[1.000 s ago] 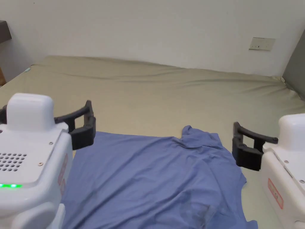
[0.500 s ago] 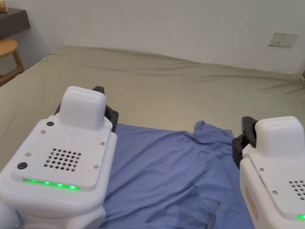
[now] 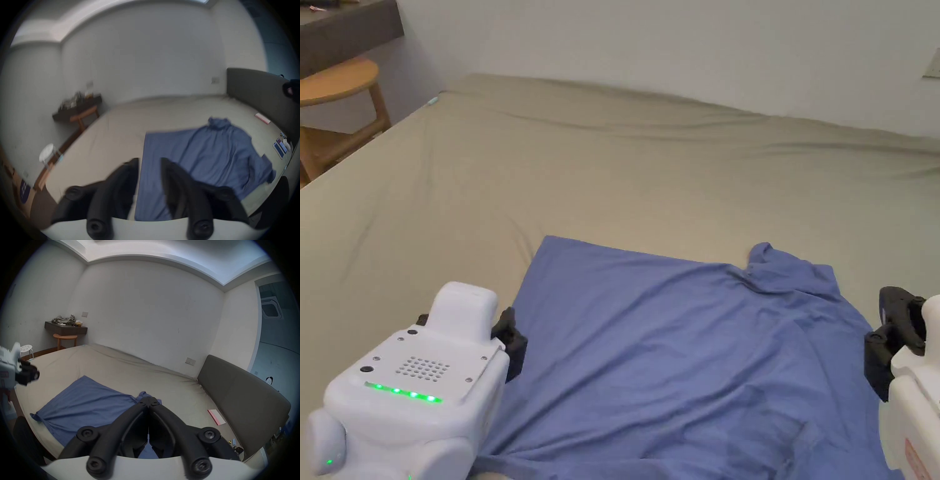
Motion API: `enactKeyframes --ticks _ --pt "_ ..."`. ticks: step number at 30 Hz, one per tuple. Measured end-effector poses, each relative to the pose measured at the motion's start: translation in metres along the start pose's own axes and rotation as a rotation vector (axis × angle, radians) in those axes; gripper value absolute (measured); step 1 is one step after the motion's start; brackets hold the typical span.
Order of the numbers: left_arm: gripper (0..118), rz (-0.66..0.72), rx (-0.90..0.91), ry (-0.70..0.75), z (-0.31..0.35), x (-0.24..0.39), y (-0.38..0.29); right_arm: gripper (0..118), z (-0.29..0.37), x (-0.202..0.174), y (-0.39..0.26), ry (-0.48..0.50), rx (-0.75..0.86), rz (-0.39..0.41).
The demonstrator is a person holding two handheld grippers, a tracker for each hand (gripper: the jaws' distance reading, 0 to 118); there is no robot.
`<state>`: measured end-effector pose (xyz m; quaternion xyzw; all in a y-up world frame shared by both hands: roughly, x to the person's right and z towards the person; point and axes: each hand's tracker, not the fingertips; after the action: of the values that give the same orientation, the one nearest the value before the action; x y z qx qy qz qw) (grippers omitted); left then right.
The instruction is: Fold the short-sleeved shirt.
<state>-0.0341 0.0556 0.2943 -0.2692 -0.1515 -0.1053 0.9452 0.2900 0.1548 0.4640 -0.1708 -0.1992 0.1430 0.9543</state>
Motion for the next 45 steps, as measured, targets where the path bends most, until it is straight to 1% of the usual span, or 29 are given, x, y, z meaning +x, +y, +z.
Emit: enactKeyframes --ticks 1,2,3,4,6,9,12,14,15,16,17,18,20,21,22,24,25,27,28,29,31,32,34,36,38,40,43,45 --pt "70 0.016 -0.064 0.003 -0.01 -0.008 -0.016 3 -0.001 0.001 -0.004 0.001 -0.015 -0.004" --pt "93 0.03 -0.137 0.003 -0.02 -0.015 -0.031 3 -0.001 0.003 -0.008 0.0 -0.032 -0.007" --pt "109 0.032 -0.188 0.006 -0.027 -0.02 -0.045 3 -0.002 0.004 -0.012 -0.004 -0.048 -0.007" --pt "117 0.033 -0.236 0.004 -0.033 -0.024 -0.06 3 -0.003 0.006 -0.016 -0.009 -0.067 -0.005" --pt "116 0.027 -0.309 0.032 -0.04 -0.029 -0.083 3 -0.004 0.009 -0.024 -0.02 -0.101 -0.002" --pt "116 0.027 -0.42 0.022 -0.051 -0.031 -0.105 3 -0.007 0.015 -0.033 -0.028 -0.143 -0.013" --pt "104 0.028 -0.492 0.018 -0.063 -0.028 -0.118 3 -0.01 0.021 -0.037 -0.043 -0.168 -0.022" --pt "88 0.012 -0.517 0.018 -0.07 -0.026 -0.123 3 -0.011 0.023 -0.038 -0.053 -0.176 -0.027" --pt "88 0.0 -0.532 0.028 -0.075 -0.024 -0.127 3 -0.011 0.025 -0.039 -0.057 -0.179 -0.031" --pt "84 -0.01 -0.537 0.027 -0.079 -0.024 -0.131 3 -0.011 0.026 -0.039 -0.06 -0.181 -0.036" --pt "78 -0.007 -0.548 0.007 -0.08 -0.025 -0.133 3 -0.011 0.026 -0.039 -0.064 -0.182 -0.039" --pt "69 0.031 -0.553 -0.048 -0.078 -0.024 -0.132 3 -0.011 0.027 -0.039 -0.066 -0.184 -0.041" --pt "35 0.026 -0.536 -0.09 -0.073 -0.021 -0.123 3 -0.01 0.029 -0.039 -0.072 -0.184 -0.042" --pt "13 0.015 -0.53 -0.104 -0.072 -0.018 -0.122 3 -0.009 0.03 -0.039 -0.075 -0.185 -0.042" --pt "5 0.015 -0.506 -0.102 -0.071 -0.015 -0.12 3 -0.01 0.031 -0.041 -0.077 -0.187 -0.044" --pt "5 0.044 -0.487 -0.069 -0.068 -0.018 -0.115 3 -0.012 0.035 -0.046 -0.077 -0.204 -0.055" --pt "5 0.09 -0.452 -0.069 -0.062 -0.017 -0.111 3 -0.013 0.037 -0.051 -0.075 -0.221 -0.066" --pt "5 0.122 -0.411 -0.074 -0.053 -0.02 -0.102 4 -0.018 0.041 -0.067 -0.072 -0.297 -0.079" --pt "5 0.116 -0.399 -0.076 -0.049 -0.02 -0.097 13 -0.022 0.044 -0.079 -0.07 -0.35 -0.086" --pt "5 0.109 -0.385 -0.073 -0.046 -0.019 -0.093 35 -0.026 0.046 -0.093 -0.066 -0.407 -0.094" --pt "5 0.102 -0.362 -0.072 -0.04 -0.019 -0.086 107 -0.035 0.049 -0.126 -0.044 -0.567 -0.107" --pt "5 0.103 -0.355 -0.072 -0.039 -0.018 -0.084 113 -0.038 0.049 -0.147 0.008 -0.64 -0.148" --pt "5 0.114 -0.35 -0.075 -0.037 -0.017 -0.081 113 -0.041 0.049 -0.185 0.038 -0.744 -0.228" --pt "5 0.116 -0.359 -0.076 -0.037 -0.016 -0.082 113 -0.043 0.046 -0.219 0.05 -0.849 -0.265" --pt "5 0.11 -0.371 -0.067 -0.039 -0.014 -0.085 113 -0.041 0.042 -0.24 0.026 -0.895 -0.256" --pt "5 0.102 -0.397 -0.058 -0.042 -0.014 -0.088 113 -0.041 0.038 -0.249 0.036 -0.9 -0.249" --pt "5 0.092 -0.414 -0.049 -0.045 -0.012 -0.092 113 -0.041 0.034 -0.25 0.058 -0.897 -0.278" --pt "5 0.093 -0.424 -0.045 -0.046 -0.011 -0.093 113 -0.041 0.031 -0.249 0.071 -0.885 -0.282"
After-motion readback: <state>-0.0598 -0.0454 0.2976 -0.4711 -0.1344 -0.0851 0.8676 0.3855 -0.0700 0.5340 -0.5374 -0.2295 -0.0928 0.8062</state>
